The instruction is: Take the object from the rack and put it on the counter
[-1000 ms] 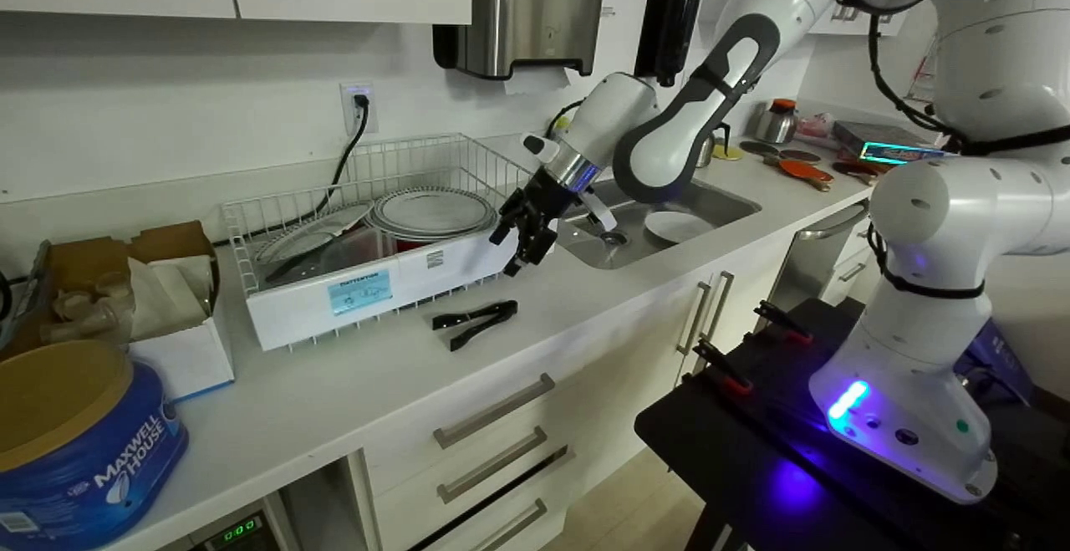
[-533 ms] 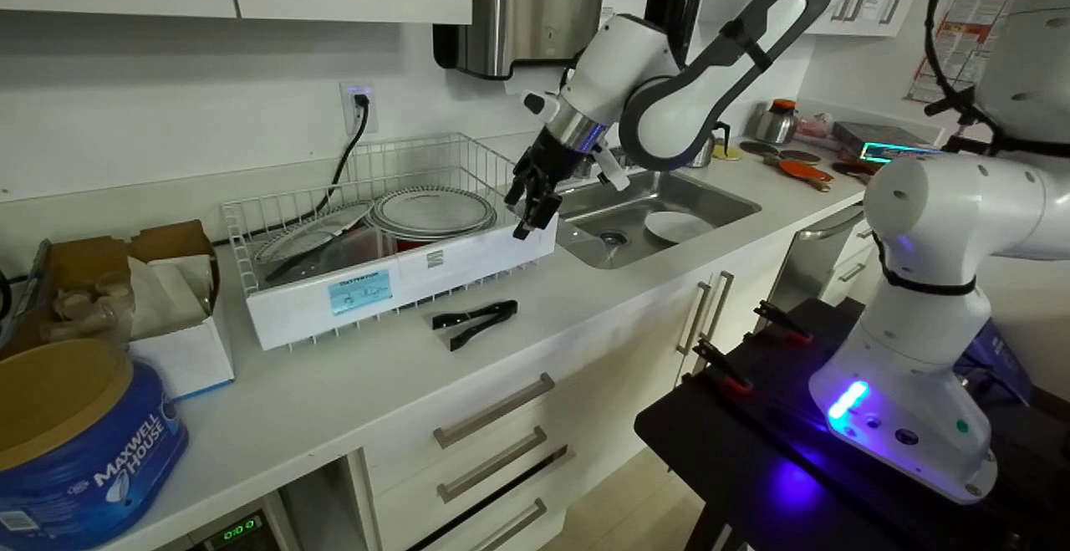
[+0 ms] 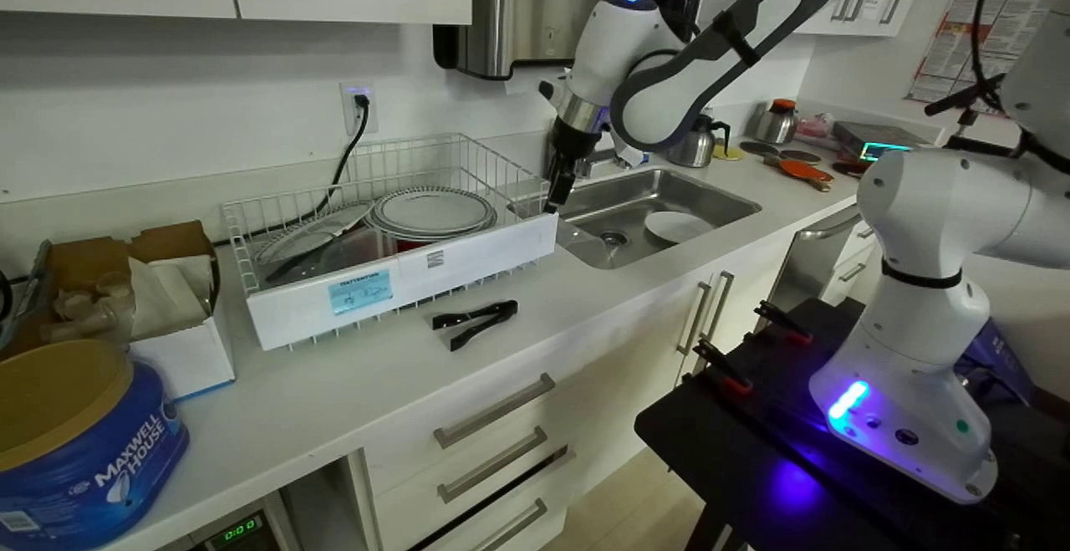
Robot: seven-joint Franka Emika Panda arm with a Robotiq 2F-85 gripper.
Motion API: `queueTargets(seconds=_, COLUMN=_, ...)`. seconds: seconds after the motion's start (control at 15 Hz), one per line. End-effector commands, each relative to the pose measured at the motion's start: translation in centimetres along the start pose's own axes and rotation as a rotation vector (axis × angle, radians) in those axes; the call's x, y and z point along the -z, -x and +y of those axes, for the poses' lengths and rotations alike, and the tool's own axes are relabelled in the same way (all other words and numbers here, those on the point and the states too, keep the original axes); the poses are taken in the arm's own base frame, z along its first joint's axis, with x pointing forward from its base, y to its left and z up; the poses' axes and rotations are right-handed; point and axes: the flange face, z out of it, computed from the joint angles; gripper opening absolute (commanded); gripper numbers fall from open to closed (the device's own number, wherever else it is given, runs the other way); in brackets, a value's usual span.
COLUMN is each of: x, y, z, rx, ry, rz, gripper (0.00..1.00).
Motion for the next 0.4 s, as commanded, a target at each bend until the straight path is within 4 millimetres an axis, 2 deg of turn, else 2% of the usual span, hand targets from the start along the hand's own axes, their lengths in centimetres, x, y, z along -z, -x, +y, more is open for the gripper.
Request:
queueTargets(seconds=0.0, x=1.9, y=0.7, z=1.8, rx=-0.110, ry=0.096, rz=-0.109, gripper=1.00)
queueTargets(seconds=0.33, x=6.2, y=3.7, z=2.4, rx=-0.253, ry=0.135, rz=-0.272, gripper=1.00)
